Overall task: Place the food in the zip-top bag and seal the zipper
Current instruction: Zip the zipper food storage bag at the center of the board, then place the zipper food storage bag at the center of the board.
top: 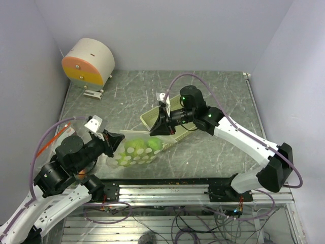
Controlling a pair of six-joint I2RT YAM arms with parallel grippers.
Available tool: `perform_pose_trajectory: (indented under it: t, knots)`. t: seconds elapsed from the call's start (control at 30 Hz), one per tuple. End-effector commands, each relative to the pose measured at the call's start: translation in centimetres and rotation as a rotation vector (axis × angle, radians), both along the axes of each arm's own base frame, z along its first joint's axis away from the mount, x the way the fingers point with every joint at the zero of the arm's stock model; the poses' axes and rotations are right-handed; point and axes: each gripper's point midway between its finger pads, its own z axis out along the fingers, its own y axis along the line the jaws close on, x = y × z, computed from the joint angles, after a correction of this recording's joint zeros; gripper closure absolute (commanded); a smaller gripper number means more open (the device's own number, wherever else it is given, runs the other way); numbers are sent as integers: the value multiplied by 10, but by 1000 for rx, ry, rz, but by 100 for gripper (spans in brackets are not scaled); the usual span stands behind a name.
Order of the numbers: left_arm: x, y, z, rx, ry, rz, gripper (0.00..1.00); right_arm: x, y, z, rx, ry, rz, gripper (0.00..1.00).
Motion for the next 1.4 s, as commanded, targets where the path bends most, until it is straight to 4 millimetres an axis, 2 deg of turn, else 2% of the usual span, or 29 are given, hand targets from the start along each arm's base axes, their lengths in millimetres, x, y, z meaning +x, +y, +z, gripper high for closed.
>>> perform_pose_trajectory:
  t: [0.0,0.2,0.33,0.53,0.77,1.07,1.1,1.13,1.17,1.23,1.3,1.37]
  knots:
    - [22,50,29,-85,-36,324,93,11,-16,-2,-16,-27,-99,94]
    - [37,88,23,-70,-19,577,93,23,-25,-16,-65,-27,-207,94]
    - [41,102,23,-70,-25,658,93,40,-32,-28,-113,-35,-321,95]
    - [44,103,20,-81,-32,682,93,64,-42,-42,-182,-50,-467,96]
    - [49,97,12,-66,-19,675,93,81,-48,-45,-209,-65,-557,93]
    - [48,102,9,-60,-18,696,93,87,-53,-55,-250,-69,-597,94]
    - [48,102,9,-60,-17,696,93,87,-53,-54,-244,-67,-592,90]
    - [48,102,8,-59,-16,697,93,86,-51,-51,-232,-66,-588,80]
    - [49,101,7,-59,-14,696,93,86,-49,-48,-220,-64,-587,63]
    - [51,99,5,-60,-13,697,93,89,-47,-38,-195,-65,-599,41]
    - [53,98,6,-66,-15,697,93,93,-47,-27,-174,-68,-630,32]
    - [55,96,9,-71,-22,702,93,101,-52,-18,-155,-70,-702,27]
